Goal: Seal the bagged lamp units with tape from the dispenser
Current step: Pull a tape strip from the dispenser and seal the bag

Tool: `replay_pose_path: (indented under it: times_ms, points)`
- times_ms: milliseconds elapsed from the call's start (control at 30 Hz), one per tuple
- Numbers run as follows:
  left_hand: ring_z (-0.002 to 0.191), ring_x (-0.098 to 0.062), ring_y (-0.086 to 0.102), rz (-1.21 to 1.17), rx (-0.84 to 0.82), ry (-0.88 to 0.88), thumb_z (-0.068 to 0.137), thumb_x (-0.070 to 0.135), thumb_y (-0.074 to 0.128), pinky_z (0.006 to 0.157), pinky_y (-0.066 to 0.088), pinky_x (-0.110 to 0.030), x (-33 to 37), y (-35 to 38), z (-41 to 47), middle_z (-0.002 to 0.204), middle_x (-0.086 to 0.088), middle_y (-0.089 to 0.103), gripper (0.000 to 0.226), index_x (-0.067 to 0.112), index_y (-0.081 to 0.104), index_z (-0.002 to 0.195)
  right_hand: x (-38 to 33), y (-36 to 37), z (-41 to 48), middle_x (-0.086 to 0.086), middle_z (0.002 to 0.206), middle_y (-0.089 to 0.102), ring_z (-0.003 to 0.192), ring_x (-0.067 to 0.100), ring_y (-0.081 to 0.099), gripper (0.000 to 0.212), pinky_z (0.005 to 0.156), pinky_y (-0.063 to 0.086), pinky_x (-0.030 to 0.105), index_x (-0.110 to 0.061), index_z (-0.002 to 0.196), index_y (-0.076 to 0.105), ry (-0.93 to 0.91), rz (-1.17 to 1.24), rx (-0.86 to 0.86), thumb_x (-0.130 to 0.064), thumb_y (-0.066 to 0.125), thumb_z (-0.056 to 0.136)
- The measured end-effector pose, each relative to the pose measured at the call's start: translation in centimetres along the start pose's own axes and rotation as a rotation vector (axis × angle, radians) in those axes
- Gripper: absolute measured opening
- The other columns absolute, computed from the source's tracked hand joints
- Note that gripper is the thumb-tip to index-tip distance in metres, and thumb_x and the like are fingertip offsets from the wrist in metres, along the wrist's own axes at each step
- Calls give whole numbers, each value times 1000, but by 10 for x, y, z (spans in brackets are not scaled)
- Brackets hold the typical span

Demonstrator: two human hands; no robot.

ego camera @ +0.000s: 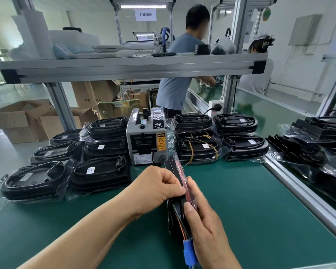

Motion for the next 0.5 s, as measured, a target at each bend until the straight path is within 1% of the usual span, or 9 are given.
replay_pose_path:
  times_ms: [67, 133, 200, 267, 333, 367, 433, 500]
  points:
    - [47, 1, 46, 59, 34, 26, 80, 23, 78, 49, 37, -11, -1, 0, -1, 52, 14, 56, 16, 18, 69, 68, 0, 0, 0, -24, 154, 37, 141, -10, 30, 57, 122, 27, 34, -45, 147, 32, 0, -9, -1, -41, 44, 90]
    - [49, -2, 44, 83, 68, 41, 75, 34, 77, 52, 37, -16, -3, 0, -3, 53, 14, 53, 13, 25, 68, 71, 1, -2, 0, -24, 154, 37, 141, -9, 31, 58, 122, 28, 34, -45, 147, 32, 4, -11, 0, -41, 44, 91]
    - [51, -5, 42, 101, 133, 40, 68, 47, 72, 54, 39, -21, -8, -1, -5, 55, 14, 50, 19, 33, 63, 78, 1, -3, 0, -24, 154, 37, 141, -10, 31, 58, 121, 29, 34, -45, 147, 33, 11, -11, 2, -41, 44, 90]
    - [51, -4, 43, 86, 227, 19, 63, 53, 68, 56, 40, -24, -14, -3, -8, 56, 15, 50, 26, 41, 56, 82, 1, -3, 0, -24, 154, 38, 140, -10, 32, 57, 121, 29, 35, -46, 146, 34, 21, -5, 5, -41, 45, 90]
    - [50, -3, 44, 38, 290, -1, 64, 54, 67, 57, 41, -27, -18, -2, -10, 55, 16, 51, 25, 40, 56, 81, 1, -4, 0, -24, 153, 38, 141, -9, 32, 57, 121, 29, 36, -46, 145, 35, 29, -3, 12, -41, 46, 90]
    - [50, -3, 44, 21, 307, -1, 69, 53, 67, 58, 42, -28, -19, -1, -11, 54, 16, 51, 21, 38, 58, 79, 1, -4, 0, -24, 153, 38, 141, -9, 32, 57, 121, 28, 36, -46, 146, 35, 29, -9, 14, -41, 46, 90]
    - [51, -4, 44, -8, 321, 10, 81, 46, 70, 59, 42, -29, -19, 0, -12, 54, 15, 51, 17, 33, 60, 76, 0, -4, -1, -25, 154, 38, 141, -9, 32, 57, 121, 28, 36, -46, 146, 34, 27, -16, 13, -41, 46, 91]
    - [52, -4, 44, -49, 289, 25, 87, 37, 72, 58, 41, -25, -19, 2, -15, 57, 14, 51, 15, 30, 61, 79, 0, -4, -2, -24, 154, 38, 141, -9, 32, 52, 121, 28, 36, -45, 147, 35, 28, -2, 12, -35, 48, 97]
Point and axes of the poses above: each hand's wrist, its own z-axis towards the middle knuckle, its own y-axis out of the palm, x = y × z, the point moved 9 cm from there along z, towards the middle knuckle
